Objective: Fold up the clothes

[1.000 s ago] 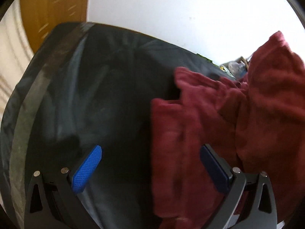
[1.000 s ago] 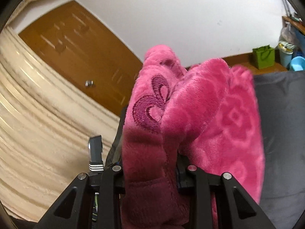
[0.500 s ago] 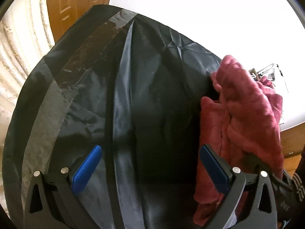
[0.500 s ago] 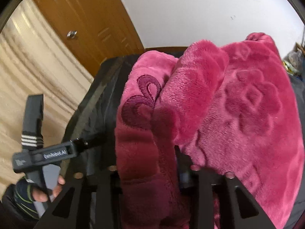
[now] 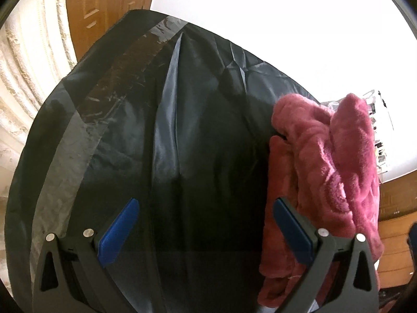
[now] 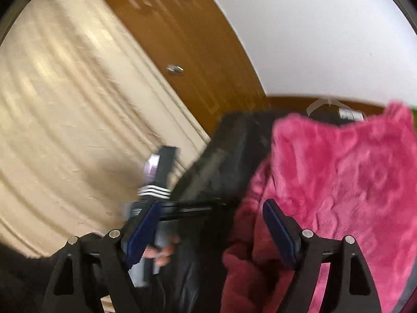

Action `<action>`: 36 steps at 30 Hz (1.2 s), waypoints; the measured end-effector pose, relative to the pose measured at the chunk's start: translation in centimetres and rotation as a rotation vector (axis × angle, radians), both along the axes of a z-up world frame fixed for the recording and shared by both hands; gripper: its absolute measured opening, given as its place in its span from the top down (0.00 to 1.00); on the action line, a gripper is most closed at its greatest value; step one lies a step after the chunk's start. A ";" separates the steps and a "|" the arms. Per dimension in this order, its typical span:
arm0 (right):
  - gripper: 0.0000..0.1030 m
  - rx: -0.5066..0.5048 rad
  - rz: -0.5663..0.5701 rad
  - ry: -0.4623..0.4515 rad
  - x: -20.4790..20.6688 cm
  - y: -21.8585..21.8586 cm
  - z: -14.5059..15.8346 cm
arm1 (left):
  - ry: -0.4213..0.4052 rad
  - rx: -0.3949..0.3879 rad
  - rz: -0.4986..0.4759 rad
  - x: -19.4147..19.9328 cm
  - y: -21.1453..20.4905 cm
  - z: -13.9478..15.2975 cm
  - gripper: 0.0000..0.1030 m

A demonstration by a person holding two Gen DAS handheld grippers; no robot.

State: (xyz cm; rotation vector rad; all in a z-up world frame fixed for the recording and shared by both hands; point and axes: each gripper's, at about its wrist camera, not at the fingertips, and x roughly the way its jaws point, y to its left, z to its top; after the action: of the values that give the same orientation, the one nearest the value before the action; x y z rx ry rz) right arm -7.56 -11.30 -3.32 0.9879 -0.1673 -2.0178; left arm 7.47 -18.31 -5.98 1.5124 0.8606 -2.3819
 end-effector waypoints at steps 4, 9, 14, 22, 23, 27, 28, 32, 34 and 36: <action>0.19 0.075 -0.143 0.074 0.8 4.4 0.4 | 0.027 -0.002 0.007 0.3 0.1 1.5 0.00; 0.19 0.318 -0.231 0.178 2.9 7.9 -1.9 | 0.060 0.021 -0.005 0.2 0.8 3.3 0.00; 0.19 0.464 -0.247 0.244 5.4 8.2 -4.3 | 0.045 0.045 -0.063 -0.4 2.9 3.4 0.00; 0.19 0.482 -0.114 0.271 7.6 4.5 -5.9 | 0.027 0.070 -0.110 -3.4 4.4 1.8 0.00; 0.19 0.482 -0.102 0.272 7.5 3.7 -6.2 | 0.028 0.078 -0.109 -4.0 4.3 1.6 0.00; 0.19 0.511 -0.068 0.285 6.5 0.4 -7.9 | 0.038 0.094 -0.126 -6.2 4.1 0.9 0.00; 0.19 0.535 -0.067 0.286 5.8 -0.5 -8.7 | 0.037 0.086 -0.138 -6.7 4.2 0.7 0.00; 0.19 0.589 -0.075 0.244 3.7 -1.9 -11.5 | 0.020 0.082 -0.150 -7.2 3.6 0.2 0.00; 0.19 0.599 -0.077 0.245 3.2 -2.3 -12.6 | 0.024 0.087 -0.137 -6.8 3.0 0.5 0.00; 0.18 0.628 -0.065 0.265 3.4 -2.9 -13.2 | 0.047 0.097 -0.109 -6.3 2.3 1.5 0.00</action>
State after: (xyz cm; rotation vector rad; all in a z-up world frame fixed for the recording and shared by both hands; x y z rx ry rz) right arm -4.17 -14.21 -16.54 1.0752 0.6184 -2.2881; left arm 1.18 -16.06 -4.46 1.5834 0.9393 -2.4954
